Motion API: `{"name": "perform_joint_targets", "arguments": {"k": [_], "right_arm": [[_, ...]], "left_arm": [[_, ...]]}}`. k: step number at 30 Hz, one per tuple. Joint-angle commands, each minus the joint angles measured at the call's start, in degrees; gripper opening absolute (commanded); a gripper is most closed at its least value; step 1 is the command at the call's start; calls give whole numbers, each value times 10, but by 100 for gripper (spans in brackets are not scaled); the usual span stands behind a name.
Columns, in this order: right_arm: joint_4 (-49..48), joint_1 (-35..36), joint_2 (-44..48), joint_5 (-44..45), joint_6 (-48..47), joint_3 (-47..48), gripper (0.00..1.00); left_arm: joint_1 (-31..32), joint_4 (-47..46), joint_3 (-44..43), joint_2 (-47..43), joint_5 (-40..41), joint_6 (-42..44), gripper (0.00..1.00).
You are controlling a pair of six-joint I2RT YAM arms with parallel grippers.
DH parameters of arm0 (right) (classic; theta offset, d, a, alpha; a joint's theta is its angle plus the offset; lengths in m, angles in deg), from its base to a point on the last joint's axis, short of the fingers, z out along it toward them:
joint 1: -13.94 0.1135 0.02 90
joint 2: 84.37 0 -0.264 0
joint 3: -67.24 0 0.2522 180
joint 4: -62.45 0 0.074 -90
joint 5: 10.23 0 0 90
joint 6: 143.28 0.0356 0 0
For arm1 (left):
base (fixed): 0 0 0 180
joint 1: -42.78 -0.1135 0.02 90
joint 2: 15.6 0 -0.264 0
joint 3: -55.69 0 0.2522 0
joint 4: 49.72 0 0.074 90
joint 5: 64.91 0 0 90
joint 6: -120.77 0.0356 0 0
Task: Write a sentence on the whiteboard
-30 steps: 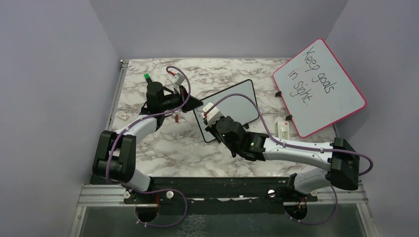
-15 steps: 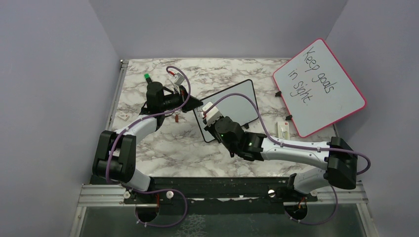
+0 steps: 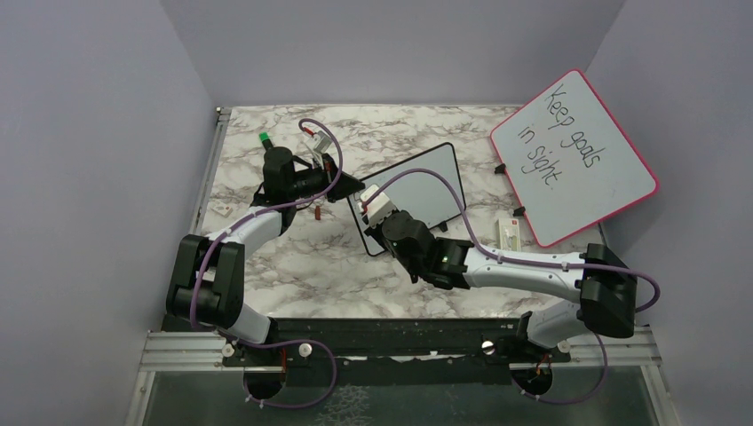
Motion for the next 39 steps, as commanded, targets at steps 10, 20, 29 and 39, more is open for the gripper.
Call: {"name": "perform_joint_targets", "arguments": {"k": [10, 20, 29, 39], "right_arm": [[-38, 0, -1, 19, 4, 1, 1], [-51, 0, -11, 26, 0, 2, 1], [-34, 0, -5, 3, 12, 3, 1], [-22, 0, -15, 12, 12, 7, 1]], "left_arm": [[5, 52, 6, 18, 20, 21, 0], [6, 52, 6, 18, 20, 21, 0], [5, 53, 6, 19, 20, 21, 0], [6, 53, 6, 19, 20, 21, 0]]}}
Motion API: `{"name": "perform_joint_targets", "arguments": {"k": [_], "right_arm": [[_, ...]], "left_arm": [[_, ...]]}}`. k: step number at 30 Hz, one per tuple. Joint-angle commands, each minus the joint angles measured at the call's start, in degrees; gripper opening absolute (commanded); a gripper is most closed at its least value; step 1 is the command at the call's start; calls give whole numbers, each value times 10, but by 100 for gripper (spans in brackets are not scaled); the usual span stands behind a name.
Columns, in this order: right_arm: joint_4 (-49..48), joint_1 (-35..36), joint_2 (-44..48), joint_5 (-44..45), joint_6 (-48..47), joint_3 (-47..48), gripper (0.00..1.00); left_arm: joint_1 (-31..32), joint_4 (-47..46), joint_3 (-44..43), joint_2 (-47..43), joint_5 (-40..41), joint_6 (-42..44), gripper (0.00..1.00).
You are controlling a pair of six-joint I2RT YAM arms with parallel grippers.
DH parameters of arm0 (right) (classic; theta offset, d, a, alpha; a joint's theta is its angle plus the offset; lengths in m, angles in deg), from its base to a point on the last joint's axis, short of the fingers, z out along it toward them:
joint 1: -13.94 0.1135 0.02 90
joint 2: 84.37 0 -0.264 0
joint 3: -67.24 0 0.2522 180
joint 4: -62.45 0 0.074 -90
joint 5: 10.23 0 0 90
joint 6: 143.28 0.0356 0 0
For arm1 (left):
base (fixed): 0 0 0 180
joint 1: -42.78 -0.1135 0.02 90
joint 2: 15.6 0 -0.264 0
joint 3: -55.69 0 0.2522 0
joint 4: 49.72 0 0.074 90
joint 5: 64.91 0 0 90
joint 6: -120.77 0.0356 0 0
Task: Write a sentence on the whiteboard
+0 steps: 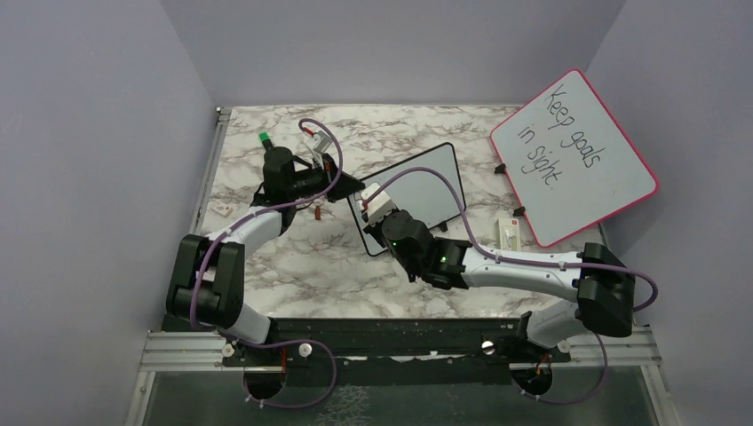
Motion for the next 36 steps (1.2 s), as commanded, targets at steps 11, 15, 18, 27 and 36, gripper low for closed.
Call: {"name": "perform_joint_targets", "arguments": {"k": [11, 15, 18, 27, 36], "right_arm": [[7, 0, -14, 22, 5, 9, 1], [10, 0, -16, 35, 3, 12, 1], [14, -1, -18, 46, 4, 13, 1], [18, -8, -13, 62, 8, 9, 1], [2, -10, 12, 15, 4, -3, 1]], "left_arm": [[5, 54, 6, 18, 19, 21, 0], [6, 54, 6, 18, 19, 21, 0], [5, 54, 6, 17, 19, 21, 0], [6, 55, 4, 19, 19, 22, 0], [6, 55, 5, 20, 20, 22, 0]]}}
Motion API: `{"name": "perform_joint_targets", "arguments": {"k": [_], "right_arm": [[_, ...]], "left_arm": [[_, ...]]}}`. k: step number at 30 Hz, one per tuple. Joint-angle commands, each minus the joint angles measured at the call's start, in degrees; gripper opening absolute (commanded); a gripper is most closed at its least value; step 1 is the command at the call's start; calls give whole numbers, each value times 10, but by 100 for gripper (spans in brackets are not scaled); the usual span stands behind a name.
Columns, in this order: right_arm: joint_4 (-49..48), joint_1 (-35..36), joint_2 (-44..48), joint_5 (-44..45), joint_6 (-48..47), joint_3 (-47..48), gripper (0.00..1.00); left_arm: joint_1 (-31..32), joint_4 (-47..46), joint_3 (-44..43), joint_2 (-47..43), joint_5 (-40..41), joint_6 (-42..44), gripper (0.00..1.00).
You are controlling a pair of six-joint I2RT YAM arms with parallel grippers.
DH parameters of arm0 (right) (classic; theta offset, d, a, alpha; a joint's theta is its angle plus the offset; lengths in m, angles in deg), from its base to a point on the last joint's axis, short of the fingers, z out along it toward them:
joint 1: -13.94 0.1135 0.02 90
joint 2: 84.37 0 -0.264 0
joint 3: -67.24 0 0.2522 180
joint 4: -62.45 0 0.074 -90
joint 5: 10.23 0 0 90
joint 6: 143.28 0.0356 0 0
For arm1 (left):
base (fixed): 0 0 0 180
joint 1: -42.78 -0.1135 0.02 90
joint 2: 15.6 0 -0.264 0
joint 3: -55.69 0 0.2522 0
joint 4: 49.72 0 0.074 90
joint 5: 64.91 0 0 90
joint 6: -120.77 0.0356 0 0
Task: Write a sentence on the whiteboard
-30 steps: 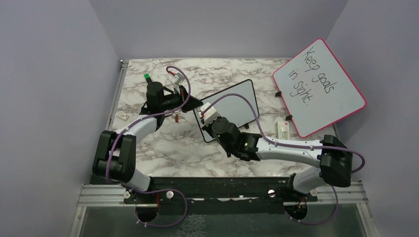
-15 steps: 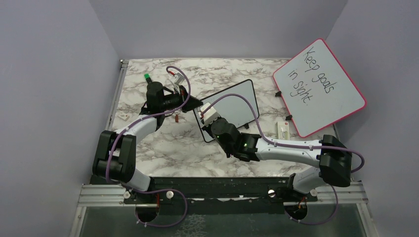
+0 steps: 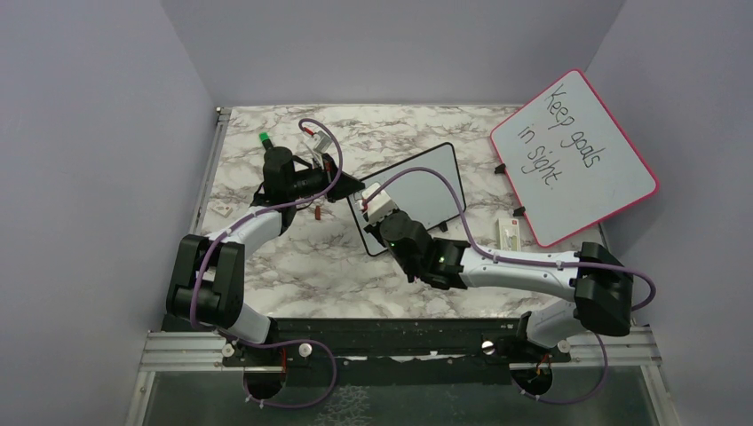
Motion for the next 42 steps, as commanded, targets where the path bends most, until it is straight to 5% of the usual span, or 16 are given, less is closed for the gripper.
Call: {"name": "perform_joint_targets", "arguments": {"k": [1, 42], "right_arm": [[-8, -6, 26, -28, 0, -7, 1], [14, -6, -3, -29, -3, 18, 1]], "left_arm": [[5, 53, 5, 20, 20, 21, 0], [6, 58, 3, 21, 20, 25, 0]]}}
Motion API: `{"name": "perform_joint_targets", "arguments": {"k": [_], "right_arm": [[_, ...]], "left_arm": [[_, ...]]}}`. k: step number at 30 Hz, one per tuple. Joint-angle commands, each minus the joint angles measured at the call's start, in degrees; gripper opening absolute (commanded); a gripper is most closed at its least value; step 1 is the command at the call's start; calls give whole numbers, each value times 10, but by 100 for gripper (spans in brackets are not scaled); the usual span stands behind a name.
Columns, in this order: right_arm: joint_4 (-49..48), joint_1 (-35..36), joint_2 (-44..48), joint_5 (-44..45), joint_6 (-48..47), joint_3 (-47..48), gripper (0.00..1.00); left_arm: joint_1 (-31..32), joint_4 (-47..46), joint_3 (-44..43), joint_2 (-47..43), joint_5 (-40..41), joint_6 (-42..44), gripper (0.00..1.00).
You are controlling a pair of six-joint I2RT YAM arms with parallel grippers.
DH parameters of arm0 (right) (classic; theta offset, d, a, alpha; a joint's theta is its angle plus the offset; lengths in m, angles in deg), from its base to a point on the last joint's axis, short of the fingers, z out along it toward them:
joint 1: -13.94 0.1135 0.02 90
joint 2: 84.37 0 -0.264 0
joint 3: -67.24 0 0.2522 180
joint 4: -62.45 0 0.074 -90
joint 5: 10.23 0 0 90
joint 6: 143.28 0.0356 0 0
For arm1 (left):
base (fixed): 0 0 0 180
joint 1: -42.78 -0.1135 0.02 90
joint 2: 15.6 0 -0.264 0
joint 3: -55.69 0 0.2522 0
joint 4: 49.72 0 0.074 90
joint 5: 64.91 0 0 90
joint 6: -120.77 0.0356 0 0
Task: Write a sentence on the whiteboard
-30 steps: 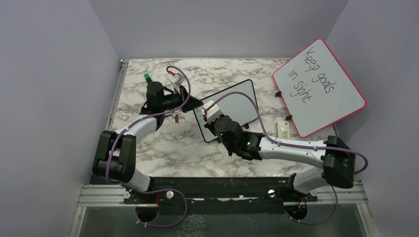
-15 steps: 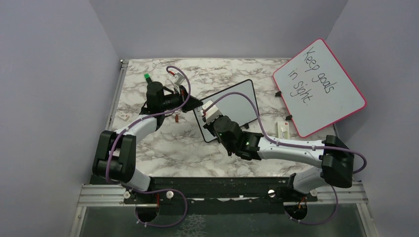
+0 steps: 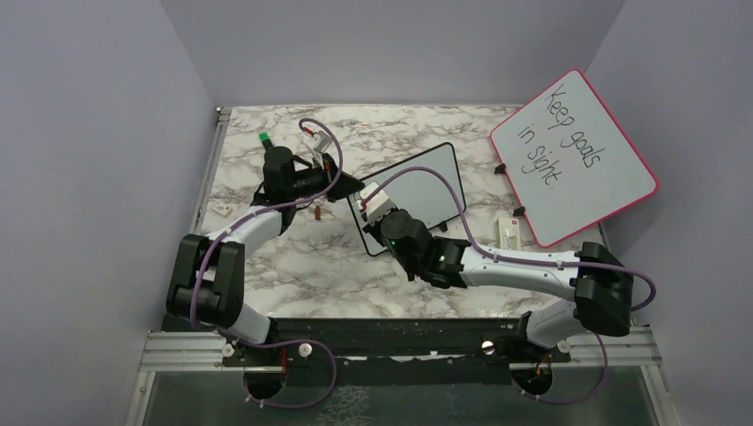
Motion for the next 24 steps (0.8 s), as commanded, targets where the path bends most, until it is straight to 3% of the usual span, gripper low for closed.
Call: {"name": "perform_joint_targets", "arguments": {"k": [1, 24], "right_arm": [[25, -2, -3, 6, 10, 14, 1], [70, -2, 13, -21, 37, -3, 1]], "left_arm": [[5, 55, 5, 19, 20, 24, 0], [5, 58, 3, 21, 22, 24, 0]]}}
